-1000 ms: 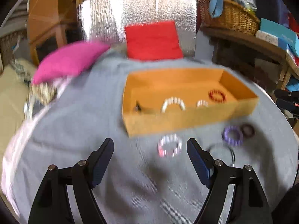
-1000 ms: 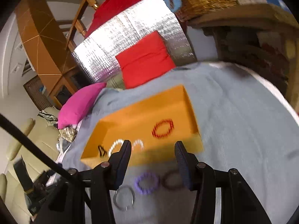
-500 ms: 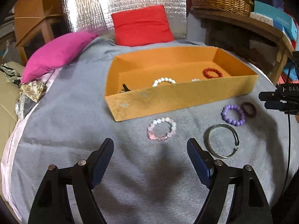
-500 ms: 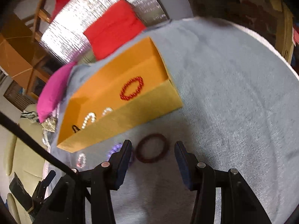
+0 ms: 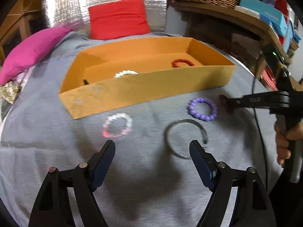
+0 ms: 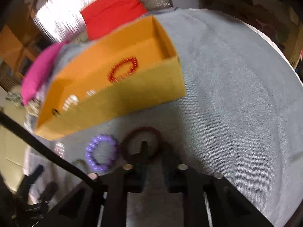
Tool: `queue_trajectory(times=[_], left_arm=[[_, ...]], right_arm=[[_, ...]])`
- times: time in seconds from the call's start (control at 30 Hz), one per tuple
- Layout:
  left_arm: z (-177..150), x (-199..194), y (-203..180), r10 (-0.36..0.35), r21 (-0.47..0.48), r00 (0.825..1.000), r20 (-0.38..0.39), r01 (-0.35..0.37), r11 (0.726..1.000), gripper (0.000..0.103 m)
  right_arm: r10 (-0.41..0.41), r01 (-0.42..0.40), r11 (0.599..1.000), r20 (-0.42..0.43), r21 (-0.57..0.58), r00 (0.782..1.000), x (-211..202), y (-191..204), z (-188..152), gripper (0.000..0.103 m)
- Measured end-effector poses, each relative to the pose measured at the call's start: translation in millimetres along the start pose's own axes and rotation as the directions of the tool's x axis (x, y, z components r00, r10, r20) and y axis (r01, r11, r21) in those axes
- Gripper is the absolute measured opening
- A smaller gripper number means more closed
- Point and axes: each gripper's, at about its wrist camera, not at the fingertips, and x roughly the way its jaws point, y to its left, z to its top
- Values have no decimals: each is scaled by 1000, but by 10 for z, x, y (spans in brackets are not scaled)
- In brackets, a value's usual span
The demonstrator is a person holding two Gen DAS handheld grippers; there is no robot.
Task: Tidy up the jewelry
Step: 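Open both tools in box, then withdraw toward purple bracelet and bangle, then grasp silver bangle with left tool while right tool grasps dark red band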
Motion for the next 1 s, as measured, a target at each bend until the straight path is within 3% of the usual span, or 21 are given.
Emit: queue_trajectory(times=[0.2,0.37,0.53,0.8,1.0], left_arm=[[-6,93,-227,-59,14,998,-33,60,998,81],[26,198,-380,-26,44,999,-47,28,999,81],[30,342,-502,54,94,997,-61,-48,994,81],[31,393,-459,28,44,998,-54,-25,999,81],[34,390,-547,-16,62,998,-61,20,998,81]], right_arm=[[-49,50,997,20,-52,999,-24,115,-24,6],[-29,29,999,11,-42,1000,-31,78,-22,6],[-3,3,1000,5,-31,1000,-27,-3,-5,6],[3,-2,999,22,-43,1000,-26,17,-33,6],[1,3,998,61,-68,998,-36,11,-126,7]])
